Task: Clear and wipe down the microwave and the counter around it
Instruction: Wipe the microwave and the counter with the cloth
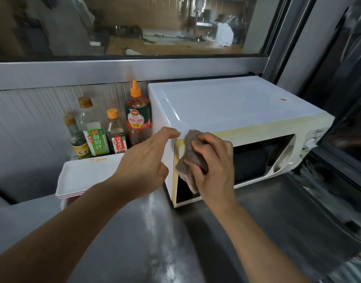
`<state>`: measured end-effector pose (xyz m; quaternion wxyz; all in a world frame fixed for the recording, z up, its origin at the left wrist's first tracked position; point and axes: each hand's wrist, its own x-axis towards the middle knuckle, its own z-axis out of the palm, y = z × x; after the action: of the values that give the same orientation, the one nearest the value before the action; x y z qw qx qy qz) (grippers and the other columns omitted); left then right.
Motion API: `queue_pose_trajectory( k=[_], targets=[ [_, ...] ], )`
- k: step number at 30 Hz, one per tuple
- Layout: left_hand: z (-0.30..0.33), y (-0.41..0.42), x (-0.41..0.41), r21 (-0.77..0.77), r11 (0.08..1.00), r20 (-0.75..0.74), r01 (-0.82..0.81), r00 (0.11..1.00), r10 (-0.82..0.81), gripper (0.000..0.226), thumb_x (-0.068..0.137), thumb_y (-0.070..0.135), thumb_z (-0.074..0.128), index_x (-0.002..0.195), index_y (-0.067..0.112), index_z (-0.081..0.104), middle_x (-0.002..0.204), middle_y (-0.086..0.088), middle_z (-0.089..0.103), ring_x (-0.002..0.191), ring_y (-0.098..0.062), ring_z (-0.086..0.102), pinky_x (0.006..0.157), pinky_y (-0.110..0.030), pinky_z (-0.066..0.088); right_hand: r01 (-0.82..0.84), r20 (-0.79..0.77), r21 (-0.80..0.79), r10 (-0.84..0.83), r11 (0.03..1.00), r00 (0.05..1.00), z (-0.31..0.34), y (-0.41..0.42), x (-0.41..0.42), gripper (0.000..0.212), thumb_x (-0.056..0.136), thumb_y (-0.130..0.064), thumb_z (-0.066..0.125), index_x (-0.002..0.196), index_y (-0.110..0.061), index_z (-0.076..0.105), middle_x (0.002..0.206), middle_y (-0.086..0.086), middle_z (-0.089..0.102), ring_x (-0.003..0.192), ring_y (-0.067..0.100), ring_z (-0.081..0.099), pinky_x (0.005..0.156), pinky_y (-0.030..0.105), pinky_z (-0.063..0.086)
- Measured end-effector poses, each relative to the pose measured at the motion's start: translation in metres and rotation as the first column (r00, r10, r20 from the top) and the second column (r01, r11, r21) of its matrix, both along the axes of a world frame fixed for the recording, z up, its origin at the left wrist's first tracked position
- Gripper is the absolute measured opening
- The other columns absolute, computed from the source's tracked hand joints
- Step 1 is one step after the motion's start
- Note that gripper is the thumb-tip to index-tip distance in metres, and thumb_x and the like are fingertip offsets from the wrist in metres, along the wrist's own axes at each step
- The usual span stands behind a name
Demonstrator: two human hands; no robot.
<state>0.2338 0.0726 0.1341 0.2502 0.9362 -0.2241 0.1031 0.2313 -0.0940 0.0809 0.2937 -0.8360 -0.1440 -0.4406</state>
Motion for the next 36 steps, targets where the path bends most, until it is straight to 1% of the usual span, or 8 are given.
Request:
queue_pose_trajectory(
  k=[3, 8, 10, 13, 21, 26, 31, 36],
  targets=[
    [0.008, -0.007, 0.002, 0.042, 0.999, 0.101, -0.024, 0.995, 0.019, 0.052, 0.081, 0.013, 0.056, 0.129, 0.029, 0.04, 0.115, 0.005, 0.056, 0.098, -0.019, 0.054, 0.071, -0.029, 0.04, 0.026, -0.006, 0.003, -0.026, 1.0, 1.0, 0.0, -0.024, 0.005, 0.022, 0.081, -0.009, 0.064, 0.102, -0.003, 0.067, 0.119, 0.009, 0.06, 0.099, 0.024, 0.044, 0.086, 0.026, 0.039],
    [0.015, -0.03, 0.007, 0.193, 0.978, 0.306, -0.079, 0.952, 0.017, 0.028, 0.084, 0.024, 0.057, 0.11, 0.016, 0.061, 0.103, -0.002, 0.061, 0.094, -0.026, 0.049, 0.071, -0.032, 0.033, 0.069, -0.012, -0.024, -0.069, 0.997, 0.998, -0.001, -0.065, 0.016, 0.029, 0.074, -0.008, 0.074, 0.102, -0.009, 0.066, 0.12, 0.002, 0.06, 0.1, 0.021, 0.043, 0.085, 0.037, 0.04],
    [0.015, -0.044, 0.009, 0.235, 0.969, 0.301, -0.075, 0.954, 0.001, 0.032, 0.082, 0.027, 0.054, 0.109, 0.013, 0.063, 0.108, -0.005, 0.061, 0.098, -0.029, 0.05, 0.079, -0.036, 0.037, 0.072, -0.011, -0.042, -0.072, 0.997, 0.997, -0.001, -0.082, 0.02, 0.031, 0.073, -0.008, 0.076, 0.103, -0.01, 0.066, 0.121, 0.001, 0.059, 0.101, 0.021, 0.044, 0.086, 0.035, 0.038],
    [0.014, -0.073, 0.009, 0.248, 0.968, 0.279, -0.035, 0.96, -0.037, 0.037, 0.078, 0.021, 0.063, 0.113, 0.01, 0.062, 0.116, -0.007, 0.06, 0.106, -0.031, 0.053, 0.088, -0.04, 0.039, 0.087, -0.012, -0.07, -0.088, 0.994, 0.996, 0.0, -0.111, 0.025, 0.034, 0.072, -0.008, 0.077, 0.104, -0.011, 0.066, 0.122, 0.001, 0.06, 0.1, 0.021, 0.045, 0.086, 0.03, 0.034],
    [0.015, -0.163, 0.024, 0.285, 0.957, 0.229, 0.05, 0.966, -0.118, 0.049, 0.085, 0.022, 0.055, 0.133, 0.015, 0.047, 0.137, 0.0, 0.047, 0.124, -0.023, 0.04, 0.102, -0.034, 0.029, 0.11, -0.068, -0.083, -0.116, 0.991, 0.991, 0.01, -0.204, 0.04, 0.033, 0.074, -0.011, 0.078, 0.104, -0.011, 0.066, 0.122, -0.001, 0.06, 0.099, 0.019, 0.045, 0.086, 0.033, 0.036],
    [0.011, -0.22, 0.037, 0.29, 0.953, 0.202, 0.086, 0.968, -0.149, 0.052, 0.088, 0.029, 0.05, 0.139, 0.02, 0.038, 0.143, 0.005, 0.036, 0.128, -0.02, 0.032, 0.102, -0.032, 0.026, 0.127, -0.056, -0.087, -0.132, 0.988, 0.99, 0.013, -0.252, 0.05, 0.03, 0.076, -0.016, 0.076, 0.103, -0.01, 0.067, 0.119, 0.001, 0.061, 0.097, 0.019, 0.045, 0.086, 0.029, 0.032],
    [0.012, -0.258, 0.047, 0.337, 0.938, 0.221, 0.079, 0.962, -0.161, 0.054, 0.088, 0.03, 0.05, 0.139, 0.021, 0.038, 0.143, 0.006, 0.036, 0.127, -0.021, 0.032, 0.101, -0.032, 0.025, 0.146, -0.09, -0.082, -0.153, 0.986, 0.984, 0.016, -0.286, 0.057, 0.03, 0.076, -0.019, 0.075, 0.105, -0.013, 0.066, 0.119, -0.001, 0.061, 0.1, 0.019, 0.048, 0.09, 0.027, 0.03],
    [0.012, -0.282, 0.054, 0.354, 0.933, 0.24, 0.065, 0.958, -0.158, 0.052, 0.084, 0.025, 0.055, 0.134, 0.015, 0.046, 0.137, 0.0, 0.044, 0.12, -0.025, 0.04, 0.097, -0.035, 0.03, 0.214, -0.127, 0.021, -0.209, 0.977, 0.97, 0.023, -0.342, 0.063, 0.03, 0.073, -0.009, 0.077, 0.102, -0.007, 0.066, 0.117, 0.004, 0.061, 0.099, 0.026, 0.051, 0.089, 0.041, 0.041]
  ],
)
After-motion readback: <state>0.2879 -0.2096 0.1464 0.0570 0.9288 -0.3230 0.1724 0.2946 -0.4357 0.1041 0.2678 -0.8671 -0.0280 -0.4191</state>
